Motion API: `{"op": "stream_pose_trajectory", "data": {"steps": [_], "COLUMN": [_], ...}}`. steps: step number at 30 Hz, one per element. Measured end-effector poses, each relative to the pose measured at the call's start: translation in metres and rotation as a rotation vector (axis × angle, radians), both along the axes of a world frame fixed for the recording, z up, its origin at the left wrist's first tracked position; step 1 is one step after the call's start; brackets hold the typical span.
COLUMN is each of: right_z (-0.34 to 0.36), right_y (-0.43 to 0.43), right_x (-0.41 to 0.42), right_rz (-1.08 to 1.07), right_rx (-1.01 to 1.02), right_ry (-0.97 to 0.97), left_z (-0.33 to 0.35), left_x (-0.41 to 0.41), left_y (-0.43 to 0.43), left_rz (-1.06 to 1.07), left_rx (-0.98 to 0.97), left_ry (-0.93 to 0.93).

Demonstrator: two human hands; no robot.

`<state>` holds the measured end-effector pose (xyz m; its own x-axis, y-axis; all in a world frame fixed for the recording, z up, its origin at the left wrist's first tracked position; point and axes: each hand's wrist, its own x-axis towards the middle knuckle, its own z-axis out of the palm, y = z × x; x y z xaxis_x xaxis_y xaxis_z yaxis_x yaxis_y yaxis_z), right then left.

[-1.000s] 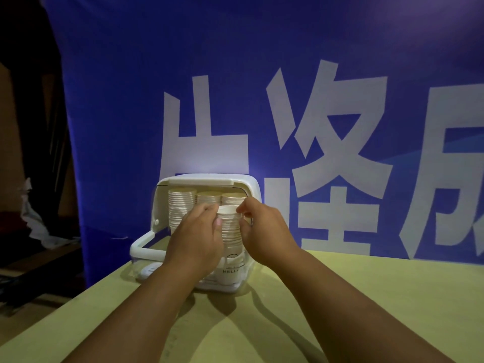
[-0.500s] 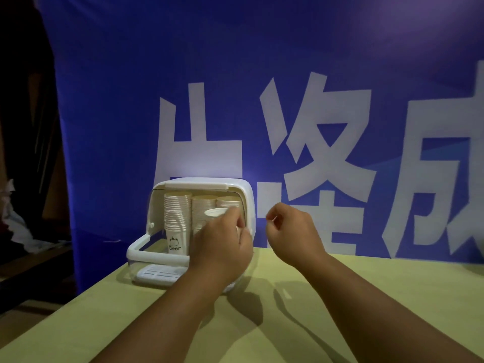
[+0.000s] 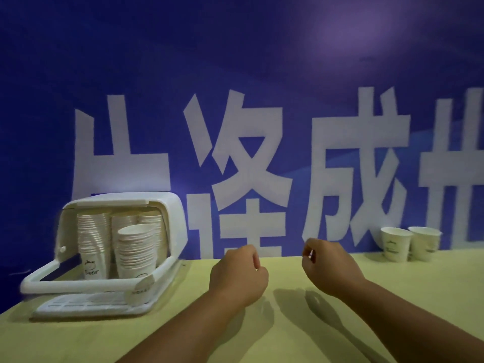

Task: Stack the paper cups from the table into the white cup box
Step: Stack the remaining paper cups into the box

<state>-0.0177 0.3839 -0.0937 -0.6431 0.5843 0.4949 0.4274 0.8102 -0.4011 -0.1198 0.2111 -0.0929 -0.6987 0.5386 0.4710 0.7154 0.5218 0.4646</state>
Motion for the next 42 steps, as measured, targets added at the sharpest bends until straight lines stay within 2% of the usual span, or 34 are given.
{"op": "stream_pose_trajectory", "data": {"steps": [6, 12, 18, 23, 25, 31, 35, 39, 42], "right_z": [-0.014, -0.027, -0.036, -0.049, -0.050, -0.051, -0.054, -0.054, -0.050], "right_y": [0.077, 0.158, 0.220, 0.245, 0.253, 0.270, 0.276, 0.278, 0.284], "right_x": [0.056, 0.092, 0.110, 0.118, 0.122, 0.132, 0.129, 0.121, 0.120], "right_rz": [-0.106, -0.239, -0.353, -0.279, -0.256, -0.222, -0.282, -0.343, -0.385], "right_rx": [-0.016, -0.111, -0.351, -0.413, -0.444, -0.525, -0.443, -0.409, -0.414], "right_ry": [-0.057, -0.029, 0.175, 0.323, 0.350, 0.273, 0.176, 0.027, 0.006], "left_z": [-0.017, -0.029, -0.034, -0.027, -0.023, -0.030, -0.041, -0.045, -0.049], "left_x": [0.038, 0.069, 0.091, 0.106, 0.112, 0.118, 0.110, 0.100, 0.096], "left_y": [0.082, 0.162, 0.232, 0.291, 0.311, 0.352, 0.359, 0.357, 0.359], "left_rz": [-0.067, -0.178, -0.324, -0.345, -0.353, -0.397, -0.368, -0.371, -0.335], "left_rx": [0.006, 0.037, -0.117, -0.327, -0.348, -0.300, -0.272, -0.186, -0.103], "left_ry": [-0.078, -0.255, -0.253, -0.153, -0.168, -0.183, -0.036, -0.044, -0.052]}}
